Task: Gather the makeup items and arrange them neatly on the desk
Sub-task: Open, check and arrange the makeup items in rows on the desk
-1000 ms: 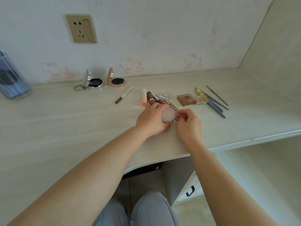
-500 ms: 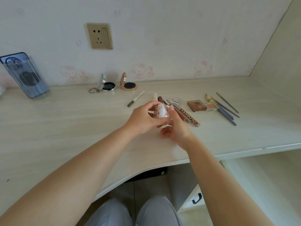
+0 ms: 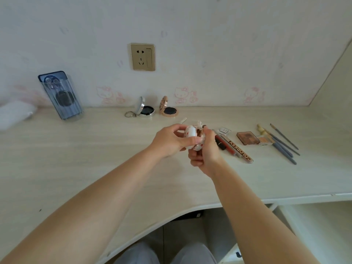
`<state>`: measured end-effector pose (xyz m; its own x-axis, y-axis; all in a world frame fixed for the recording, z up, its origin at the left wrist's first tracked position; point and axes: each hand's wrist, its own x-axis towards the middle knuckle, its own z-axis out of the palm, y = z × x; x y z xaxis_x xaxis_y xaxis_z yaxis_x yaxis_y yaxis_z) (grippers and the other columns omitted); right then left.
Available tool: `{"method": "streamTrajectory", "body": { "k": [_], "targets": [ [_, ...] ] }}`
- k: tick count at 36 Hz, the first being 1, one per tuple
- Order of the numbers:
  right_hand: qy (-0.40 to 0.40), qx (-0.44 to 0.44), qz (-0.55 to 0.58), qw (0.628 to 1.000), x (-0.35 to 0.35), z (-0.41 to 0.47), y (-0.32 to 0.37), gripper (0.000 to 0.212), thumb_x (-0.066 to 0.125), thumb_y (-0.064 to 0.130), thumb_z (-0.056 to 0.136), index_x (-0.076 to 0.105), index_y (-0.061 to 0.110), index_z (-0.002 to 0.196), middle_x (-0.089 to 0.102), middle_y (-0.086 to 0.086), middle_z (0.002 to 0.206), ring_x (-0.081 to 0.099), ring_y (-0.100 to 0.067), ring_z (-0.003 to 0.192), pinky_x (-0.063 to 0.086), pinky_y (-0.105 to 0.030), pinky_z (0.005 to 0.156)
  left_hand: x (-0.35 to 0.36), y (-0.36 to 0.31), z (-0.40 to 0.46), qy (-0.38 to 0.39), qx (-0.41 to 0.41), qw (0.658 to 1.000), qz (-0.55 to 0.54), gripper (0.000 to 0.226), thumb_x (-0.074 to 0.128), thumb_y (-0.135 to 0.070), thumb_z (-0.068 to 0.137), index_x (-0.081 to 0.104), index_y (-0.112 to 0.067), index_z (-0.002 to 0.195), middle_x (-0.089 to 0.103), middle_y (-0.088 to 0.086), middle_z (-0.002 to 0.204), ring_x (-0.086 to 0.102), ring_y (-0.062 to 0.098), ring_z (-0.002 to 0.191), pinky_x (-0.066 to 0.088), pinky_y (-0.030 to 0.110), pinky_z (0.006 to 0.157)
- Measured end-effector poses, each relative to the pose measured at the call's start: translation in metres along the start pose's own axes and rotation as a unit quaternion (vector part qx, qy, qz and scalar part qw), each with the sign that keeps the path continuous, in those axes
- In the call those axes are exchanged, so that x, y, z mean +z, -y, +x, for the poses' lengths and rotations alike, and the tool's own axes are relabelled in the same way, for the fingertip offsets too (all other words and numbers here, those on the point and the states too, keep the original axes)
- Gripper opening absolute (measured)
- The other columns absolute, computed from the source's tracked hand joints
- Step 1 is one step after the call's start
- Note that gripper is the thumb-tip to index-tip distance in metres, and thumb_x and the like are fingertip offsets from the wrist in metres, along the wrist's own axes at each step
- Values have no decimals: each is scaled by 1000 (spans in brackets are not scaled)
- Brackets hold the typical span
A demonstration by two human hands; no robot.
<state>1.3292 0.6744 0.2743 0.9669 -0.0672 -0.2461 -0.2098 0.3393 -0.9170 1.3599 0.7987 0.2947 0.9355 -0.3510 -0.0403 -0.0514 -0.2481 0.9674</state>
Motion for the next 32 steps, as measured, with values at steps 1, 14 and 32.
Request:
{"method": "streamTrajectory", "body": {
  "k": [1,14,32],
  "targets": [
    [1,4,6,1000,2,1,0,55,22,51,93,54,10,74,35,-1,54,27,-8,39,15,-17,36,-2,0,0,-5,0,1000,1,50,84,-38,63,64,-26,107,70,-2,96,68,10,90,57,29,83],
    [43,76,75,993,12,33,4,66,19,55,96,63,6,90,56,-9,70,42,-14,50,38,-21,40,-28,4,31,-55,-15,998,16,48,82,-52,55,64,-37,97,71,-7,95,69,11,91,55,31,87],
    [-84,-124,-347,926,-10,109,38,58,68,20,84,45,22,137,58,6,117,54,-7,92,41,-21,64,-28,-3,127,-96,15,982,159,66,79,-46,67,56,-24,125,59,-7,122,56,11,109,44,23,90]
  ]
}}
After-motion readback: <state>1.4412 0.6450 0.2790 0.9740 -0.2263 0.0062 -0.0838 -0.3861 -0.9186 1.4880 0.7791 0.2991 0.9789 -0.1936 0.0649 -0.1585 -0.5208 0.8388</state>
